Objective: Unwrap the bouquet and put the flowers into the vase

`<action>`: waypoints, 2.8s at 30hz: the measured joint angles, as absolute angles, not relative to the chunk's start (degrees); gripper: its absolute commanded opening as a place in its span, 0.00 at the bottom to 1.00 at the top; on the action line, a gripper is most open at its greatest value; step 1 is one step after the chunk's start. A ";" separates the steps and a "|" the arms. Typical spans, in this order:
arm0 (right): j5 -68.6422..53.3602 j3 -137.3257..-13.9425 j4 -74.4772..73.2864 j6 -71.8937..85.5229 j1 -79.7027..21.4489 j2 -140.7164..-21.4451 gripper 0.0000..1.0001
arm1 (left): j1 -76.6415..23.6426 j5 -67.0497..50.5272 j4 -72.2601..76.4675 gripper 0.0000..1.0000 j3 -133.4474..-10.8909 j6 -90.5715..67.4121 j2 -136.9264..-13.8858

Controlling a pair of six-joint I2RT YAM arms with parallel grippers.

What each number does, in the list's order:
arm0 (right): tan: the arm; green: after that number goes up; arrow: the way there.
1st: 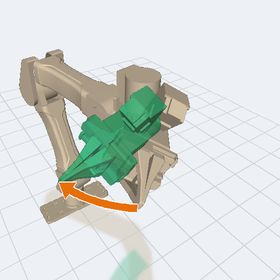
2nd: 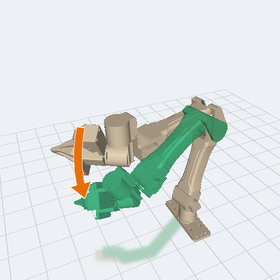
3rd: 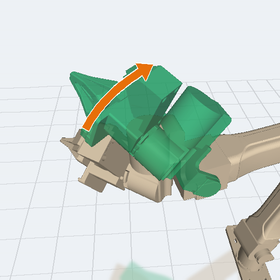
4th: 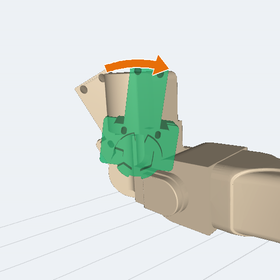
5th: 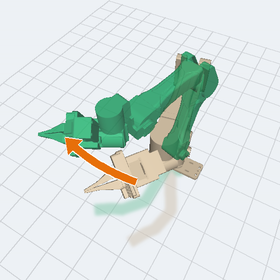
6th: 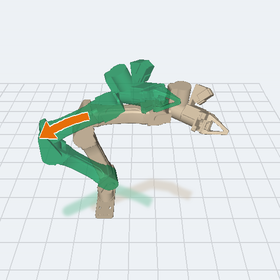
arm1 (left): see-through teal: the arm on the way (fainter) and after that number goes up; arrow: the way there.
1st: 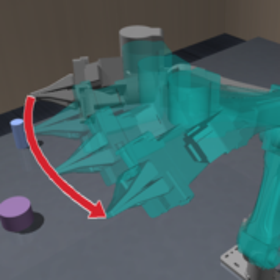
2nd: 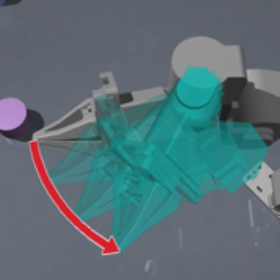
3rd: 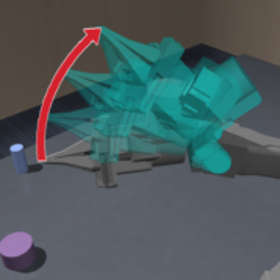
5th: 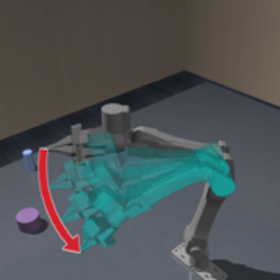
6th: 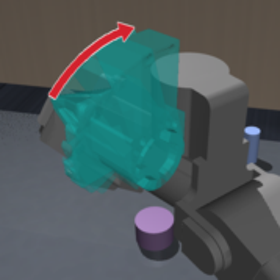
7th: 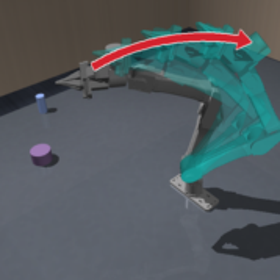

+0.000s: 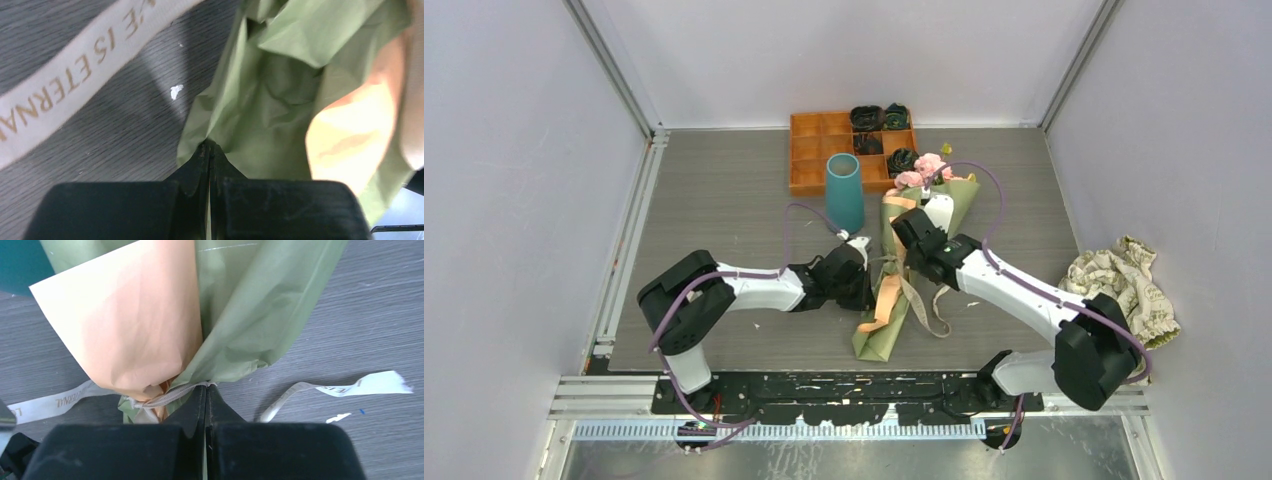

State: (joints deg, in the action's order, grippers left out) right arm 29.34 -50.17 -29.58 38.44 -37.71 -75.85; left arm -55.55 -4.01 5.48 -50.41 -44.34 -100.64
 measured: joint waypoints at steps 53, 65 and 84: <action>28.42 -51.33 -31.73 36.32 -37.76 -79.50 0.01 | -55.59 -12.75 18.41 0.00 -50.94 -49.06 -102.83; 30.00 -57.89 -37.91 35.14 -37.69 -75.33 0.01 | -55.72 -12.47 20.10 0.00 -56.55 -51.94 -111.53; 42.98 -93.93 -50.83 24.21 -37.71 -63.16 0.01 | -55.86 -13.15 21.12 0.00 -58.59 -52.36 -113.91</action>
State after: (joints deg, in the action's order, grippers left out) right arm 42.98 -93.93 -50.83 24.21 -37.71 -63.16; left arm -55.86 -13.15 21.12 -58.59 -52.36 -113.91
